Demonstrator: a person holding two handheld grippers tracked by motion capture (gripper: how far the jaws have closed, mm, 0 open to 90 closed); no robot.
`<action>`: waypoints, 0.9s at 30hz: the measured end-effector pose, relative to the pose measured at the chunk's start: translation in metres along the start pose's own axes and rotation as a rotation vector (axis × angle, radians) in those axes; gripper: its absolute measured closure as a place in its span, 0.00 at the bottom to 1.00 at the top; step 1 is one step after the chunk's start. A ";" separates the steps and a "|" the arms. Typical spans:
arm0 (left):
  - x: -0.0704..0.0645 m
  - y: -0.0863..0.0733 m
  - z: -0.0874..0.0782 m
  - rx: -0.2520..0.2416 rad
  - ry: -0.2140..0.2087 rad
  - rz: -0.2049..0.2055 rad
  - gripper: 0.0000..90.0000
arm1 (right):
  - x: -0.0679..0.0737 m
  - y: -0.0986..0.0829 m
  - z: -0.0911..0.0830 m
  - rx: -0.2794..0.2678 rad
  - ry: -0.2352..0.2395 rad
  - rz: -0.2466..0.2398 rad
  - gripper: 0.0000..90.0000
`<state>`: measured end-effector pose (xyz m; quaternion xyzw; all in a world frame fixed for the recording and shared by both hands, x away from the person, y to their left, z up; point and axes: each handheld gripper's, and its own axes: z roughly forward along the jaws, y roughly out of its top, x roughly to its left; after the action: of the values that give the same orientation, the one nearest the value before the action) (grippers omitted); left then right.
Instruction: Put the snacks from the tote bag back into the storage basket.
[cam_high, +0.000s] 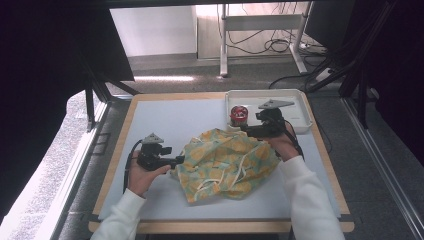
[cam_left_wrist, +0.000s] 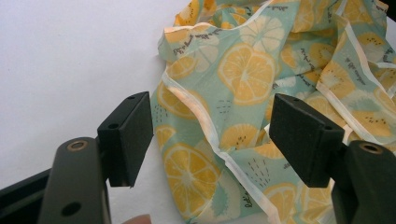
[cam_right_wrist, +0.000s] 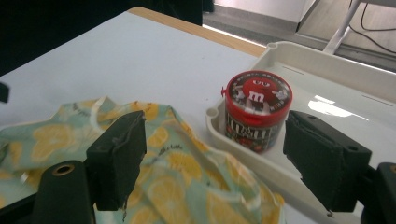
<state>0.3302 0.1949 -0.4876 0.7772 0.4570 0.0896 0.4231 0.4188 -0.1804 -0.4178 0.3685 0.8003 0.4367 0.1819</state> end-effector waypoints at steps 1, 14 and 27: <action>0.001 0.000 0.000 0.002 0.001 0.001 0.34 | 0.001 -0.003 -0.006 -0.009 0.001 0.001 0.24; 0.010 -0.001 0.002 0.010 0.038 -0.017 0.34 | 0.012 -0.075 -0.051 0.027 0.034 -0.052 0.25; 0.013 0.003 0.000 0.006 0.048 -0.011 0.33 | 0.008 -0.089 -0.048 0.038 0.023 -0.014 0.25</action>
<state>0.3399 0.2040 -0.4885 0.7736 0.4714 0.1047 0.4102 0.3458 -0.2329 -0.4648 0.3615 0.8130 0.4241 0.1686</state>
